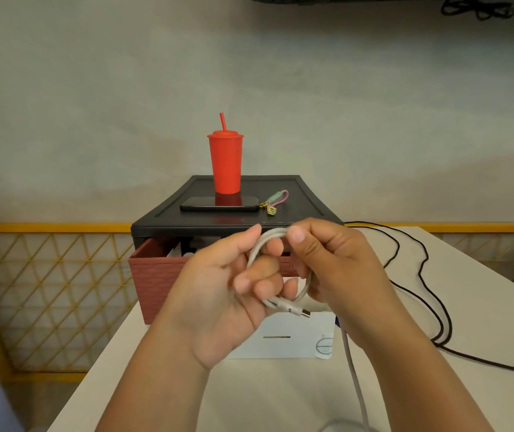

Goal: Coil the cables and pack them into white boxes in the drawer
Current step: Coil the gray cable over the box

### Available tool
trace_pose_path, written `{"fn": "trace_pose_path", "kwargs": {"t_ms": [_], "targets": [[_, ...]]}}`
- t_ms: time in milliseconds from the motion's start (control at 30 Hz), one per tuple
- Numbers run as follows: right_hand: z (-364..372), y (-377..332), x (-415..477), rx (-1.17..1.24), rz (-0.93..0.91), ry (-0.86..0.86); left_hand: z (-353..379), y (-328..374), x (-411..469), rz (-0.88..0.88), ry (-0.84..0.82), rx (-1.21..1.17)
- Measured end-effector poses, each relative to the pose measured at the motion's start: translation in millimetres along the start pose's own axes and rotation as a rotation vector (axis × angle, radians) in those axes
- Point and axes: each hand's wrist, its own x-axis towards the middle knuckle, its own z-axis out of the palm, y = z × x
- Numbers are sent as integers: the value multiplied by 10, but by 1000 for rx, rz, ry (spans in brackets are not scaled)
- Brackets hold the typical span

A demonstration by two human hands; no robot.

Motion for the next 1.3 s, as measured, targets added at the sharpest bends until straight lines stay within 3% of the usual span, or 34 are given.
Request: {"fn": "trace_pose_path", "kwargs": {"t_ms": [133, 233, 367, 500, 767, 1100, 1200, 1300], "targets": [[-20, -41, 1, 82, 59, 16, -77, -12, 55, 99, -83, -260], [-41, 2, 9, -154, 104, -61, -125, 39, 52, 274, -55, -345], [18, -9, -36, -459, 187, -331, -99, 56, 35, 465, 39, -278], [49, -84, -83, -703, 166, -426, -116, -54, 79, 575, 101, 223], [-87, -204, -99, -843, 35, -228, -203, -245, 120, 619, 70, 1241], [-323, -248, -123, -762, -47, -118, -264, -178, 85, 496, -107, 1320], [-391, -207, -98, -674, -73, -86, -267, -128, 78, 381, -95, 1152], [-383, -166, -75, -585, -128, -71, -222, -62, 25, 328, -139, 802]]}}
